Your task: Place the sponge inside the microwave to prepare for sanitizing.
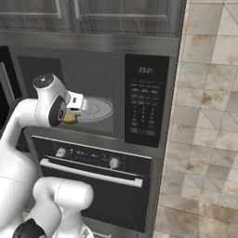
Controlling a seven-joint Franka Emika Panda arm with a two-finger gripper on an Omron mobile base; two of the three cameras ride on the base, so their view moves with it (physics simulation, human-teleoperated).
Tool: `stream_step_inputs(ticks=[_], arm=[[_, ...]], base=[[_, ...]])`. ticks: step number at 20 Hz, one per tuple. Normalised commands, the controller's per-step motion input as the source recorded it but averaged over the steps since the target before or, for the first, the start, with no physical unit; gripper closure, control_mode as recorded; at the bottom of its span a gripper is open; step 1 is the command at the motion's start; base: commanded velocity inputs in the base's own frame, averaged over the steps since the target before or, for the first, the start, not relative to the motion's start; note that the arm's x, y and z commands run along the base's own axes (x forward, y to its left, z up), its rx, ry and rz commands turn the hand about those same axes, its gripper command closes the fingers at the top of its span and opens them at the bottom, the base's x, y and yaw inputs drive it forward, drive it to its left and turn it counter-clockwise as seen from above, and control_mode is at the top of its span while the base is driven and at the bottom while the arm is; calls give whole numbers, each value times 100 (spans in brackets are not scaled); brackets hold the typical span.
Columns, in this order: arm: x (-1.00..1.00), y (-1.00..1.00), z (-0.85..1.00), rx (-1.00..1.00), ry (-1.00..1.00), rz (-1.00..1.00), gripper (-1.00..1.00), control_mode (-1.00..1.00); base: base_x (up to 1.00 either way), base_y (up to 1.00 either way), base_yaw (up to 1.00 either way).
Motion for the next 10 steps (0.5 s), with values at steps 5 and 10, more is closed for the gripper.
stream_step_inputs(ticks=[5,10], arm=[[45,1,3,5,0,9,100,-100],[46,14,0,1,0,8,100,-100]], base=[[0,0,0],[0,0,0]])
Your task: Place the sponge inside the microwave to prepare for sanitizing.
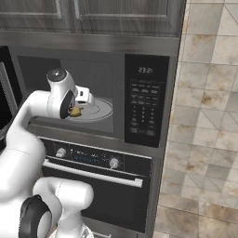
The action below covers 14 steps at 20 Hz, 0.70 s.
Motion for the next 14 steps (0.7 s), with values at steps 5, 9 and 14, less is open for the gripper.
stream_step_inputs(ticks=[5,9,14], arm=[[44,21,-2,0,0,5,100,-100],[30,11,-13,0,0,5,100,-100],[22,2,-21,0,0,4,100,-100]], base=[[0,0,0],[0,0,0],[0,0,0]])
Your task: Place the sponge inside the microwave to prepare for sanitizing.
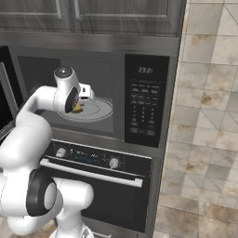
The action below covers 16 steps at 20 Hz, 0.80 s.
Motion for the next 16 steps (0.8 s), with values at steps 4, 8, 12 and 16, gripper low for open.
stream_step_inputs(ticks=[4,8,12,16], arm=[[15,2,-26,0,0,4,100,-100],[17,7,-19,0,-2,1,100,-100],[17,9,-15,0,-6,0,100,-100],[24,3,-8,0,-7,0,100,-100]], base=[[0,0,0],[0,0,0],[0,0,0],[0,0,0]])
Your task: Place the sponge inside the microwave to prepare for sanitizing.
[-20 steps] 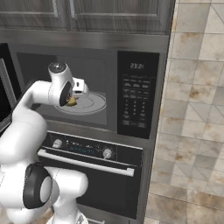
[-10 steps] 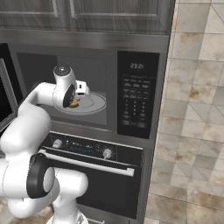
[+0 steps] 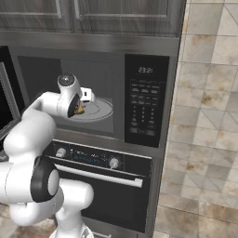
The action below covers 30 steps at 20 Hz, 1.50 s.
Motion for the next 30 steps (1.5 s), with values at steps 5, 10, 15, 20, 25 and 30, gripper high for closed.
stream_step_inputs(ticks=[5,10,15,20,25,30], arm=[[21,0,-10,0,-1,0,100,-100],[25,0,-12,0,0,0,100,-100],[30,0,-7,0,0,0,100,-100],[31,0,-12,0,0,0,100,-100],[22,0,-18,0,0,0,100,-100],[5,0,-31,0,0,0,100,-100]], base=[[0,0,0],[0,0,0],[0,0,0],[0,0,0],[0,0,0],[0,0,0]])
